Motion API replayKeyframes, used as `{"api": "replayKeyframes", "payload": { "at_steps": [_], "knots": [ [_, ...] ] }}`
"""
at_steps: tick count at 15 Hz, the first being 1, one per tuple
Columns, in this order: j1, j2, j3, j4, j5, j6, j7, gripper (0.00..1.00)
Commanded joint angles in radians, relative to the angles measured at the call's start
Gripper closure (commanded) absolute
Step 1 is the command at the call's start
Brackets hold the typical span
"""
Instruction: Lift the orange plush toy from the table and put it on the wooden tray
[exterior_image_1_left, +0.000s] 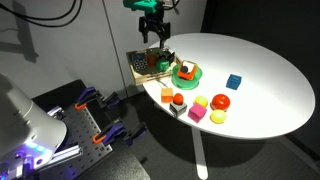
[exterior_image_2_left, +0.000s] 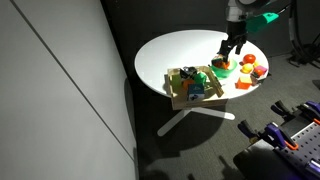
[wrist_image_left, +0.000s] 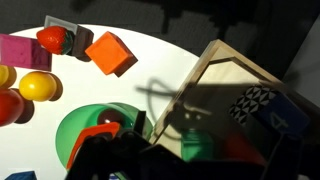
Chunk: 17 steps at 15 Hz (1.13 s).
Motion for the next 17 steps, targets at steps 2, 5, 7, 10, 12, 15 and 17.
{"api": "replayKeyframes", "payload": {
  "at_steps": [2,5,7,10,12,15,17],
  "knots": [
    [-0.002,-0.096,0.013,-0.03,0.0,-0.081,0.004,0.0],
    [-0.003,-0.14,0.018,-0.045,0.01,-0.096,-0.009,0.0],
    [-0.004,-0.168,0.019,-0.06,0.016,-0.096,-0.019,0.0],
    [-0.004,-0.203,0.02,-0.079,0.023,-0.099,-0.027,0.0],
    [-0.005,-0.224,0.018,-0.092,0.024,-0.092,-0.034,0.0],
    [-0.004,-0.194,0.02,-0.072,0.003,-0.081,-0.014,0.0],
    [-0.004,-0.205,0.02,-0.078,0.003,-0.081,-0.018,0.0]
  ]
}}
